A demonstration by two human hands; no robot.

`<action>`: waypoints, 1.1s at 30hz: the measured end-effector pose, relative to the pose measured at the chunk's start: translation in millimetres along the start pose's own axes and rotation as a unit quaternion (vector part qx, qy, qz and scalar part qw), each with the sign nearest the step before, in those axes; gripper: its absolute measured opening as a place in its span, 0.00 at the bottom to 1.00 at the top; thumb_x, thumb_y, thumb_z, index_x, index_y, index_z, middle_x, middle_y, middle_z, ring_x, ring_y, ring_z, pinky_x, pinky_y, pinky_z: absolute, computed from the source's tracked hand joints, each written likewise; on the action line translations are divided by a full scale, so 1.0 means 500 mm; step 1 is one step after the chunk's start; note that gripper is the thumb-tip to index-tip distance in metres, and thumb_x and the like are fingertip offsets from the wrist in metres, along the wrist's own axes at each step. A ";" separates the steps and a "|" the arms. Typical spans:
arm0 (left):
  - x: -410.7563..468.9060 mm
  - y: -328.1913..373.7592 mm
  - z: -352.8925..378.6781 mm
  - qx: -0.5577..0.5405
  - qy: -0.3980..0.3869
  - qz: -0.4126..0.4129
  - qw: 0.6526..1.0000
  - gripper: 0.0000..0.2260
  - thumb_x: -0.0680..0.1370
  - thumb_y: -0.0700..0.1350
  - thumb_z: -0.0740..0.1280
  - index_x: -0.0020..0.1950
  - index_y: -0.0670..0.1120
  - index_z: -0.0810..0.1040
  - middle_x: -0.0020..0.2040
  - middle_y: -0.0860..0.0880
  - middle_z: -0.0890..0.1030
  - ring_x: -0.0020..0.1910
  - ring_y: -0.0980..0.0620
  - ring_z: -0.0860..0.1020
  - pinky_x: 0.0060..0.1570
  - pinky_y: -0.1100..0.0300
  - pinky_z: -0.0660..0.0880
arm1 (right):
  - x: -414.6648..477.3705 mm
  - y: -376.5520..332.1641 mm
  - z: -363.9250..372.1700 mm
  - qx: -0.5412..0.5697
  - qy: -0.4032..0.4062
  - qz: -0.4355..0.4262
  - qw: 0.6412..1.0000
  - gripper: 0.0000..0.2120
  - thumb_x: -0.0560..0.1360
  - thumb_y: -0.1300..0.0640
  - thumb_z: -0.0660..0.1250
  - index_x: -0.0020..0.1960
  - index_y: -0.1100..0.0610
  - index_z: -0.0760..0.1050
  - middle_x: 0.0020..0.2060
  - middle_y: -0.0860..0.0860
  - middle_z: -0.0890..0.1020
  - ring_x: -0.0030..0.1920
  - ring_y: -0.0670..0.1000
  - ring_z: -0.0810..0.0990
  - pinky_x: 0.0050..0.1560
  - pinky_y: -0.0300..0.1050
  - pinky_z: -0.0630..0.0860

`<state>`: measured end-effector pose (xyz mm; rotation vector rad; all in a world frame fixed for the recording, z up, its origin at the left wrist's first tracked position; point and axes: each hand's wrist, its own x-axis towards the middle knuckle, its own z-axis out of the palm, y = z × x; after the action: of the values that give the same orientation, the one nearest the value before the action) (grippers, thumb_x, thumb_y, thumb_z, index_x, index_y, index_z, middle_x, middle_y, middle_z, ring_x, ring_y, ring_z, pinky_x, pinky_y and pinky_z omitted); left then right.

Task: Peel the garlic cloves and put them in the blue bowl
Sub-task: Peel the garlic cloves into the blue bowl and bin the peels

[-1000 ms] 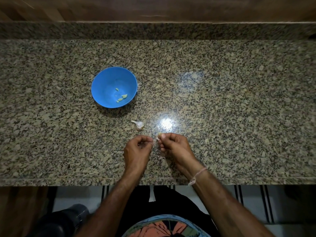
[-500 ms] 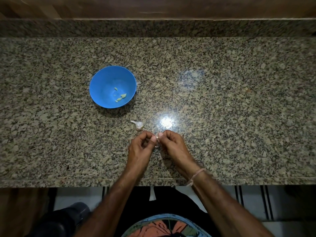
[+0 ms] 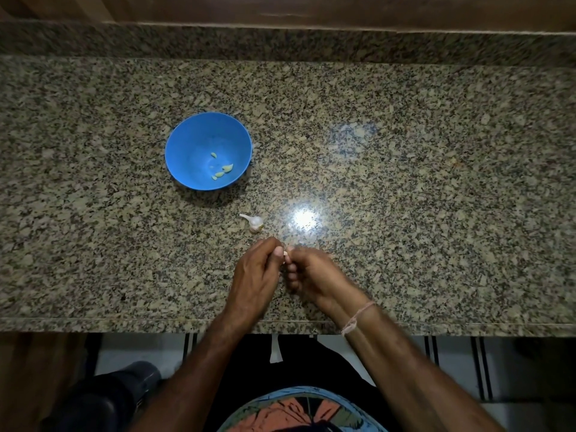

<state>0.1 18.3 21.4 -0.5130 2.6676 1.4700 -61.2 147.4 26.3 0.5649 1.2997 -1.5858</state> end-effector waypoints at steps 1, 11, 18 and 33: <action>0.000 -0.001 0.000 -0.013 -0.008 -0.017 1.000 0.15 0.87 0.45 0.60 0.41 0.54 0.68 0.38 0.55 0.72 0.36 0.59 0.69 0.35 0.62 0.64 | -0.005 0.005 0.000 -0.043 0.010 -0.036 0.998 0.13 0.85 0.55 0.63 0.42 0.55 0.73 0.30 0.48 0.73 0.29 0.47 0.69 0.31 0.42 0.68; -0.015 0.000 0.003 -0.011 0.019 -0.018 1.000 0.10 0.87 0.45 0.61 0.45 0.48 0.72 0.38 0.54 0.74 0.36 0.59 0.71 0.34 0.68 0.65 | -0.012 -0.013 0.004 0.000 -0.004 0.016 1.000 0.10 0.84 0.57 0.65 0.45 0.57 0.76 0.29 0.48 0.75 0.29 0.46 0.71 0.31 0.38 0.70; -0.016 0.004 -0.002 -0.009 0.044 -0.002 0.999 0.09 0.85 0.41 0.64 0.45 0.47 0.75 0.40 0.54 0.77 0.39 0.59 0.74 0.36 0.68 0.66 | -0.009 -0.002 0.009 0.067 -0.005 0.030 0.997 0.13 0.85 0.57 0.63 0.42 0.57 0.74 0.29 0.48 0.74 0.28 0.46 0.70 0.30 0.38 0.69; 0.002 0.023 -0.007 -0.386 -0.120 -0.343 0.848 0.16 0.87 0.54 0.58 0.43 0.49 0.73 0.32 0.54 0.70 0.28 0.56 0.65 0.26 0.63 0.60 | -0.005 0.037 -0.008 -0.291 0.108 -0.328 0.892 0.10 0.83 0.58 0.68 0.44 0.58 0.78 0.35 0.47 0.79 0.35 0.41 0.76 0.38 0.35 0.73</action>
<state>-4.2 20.8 32.6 -1.0747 1.3477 2.0613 -44.9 152.8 18.4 -0.1079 2.1864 -1.5410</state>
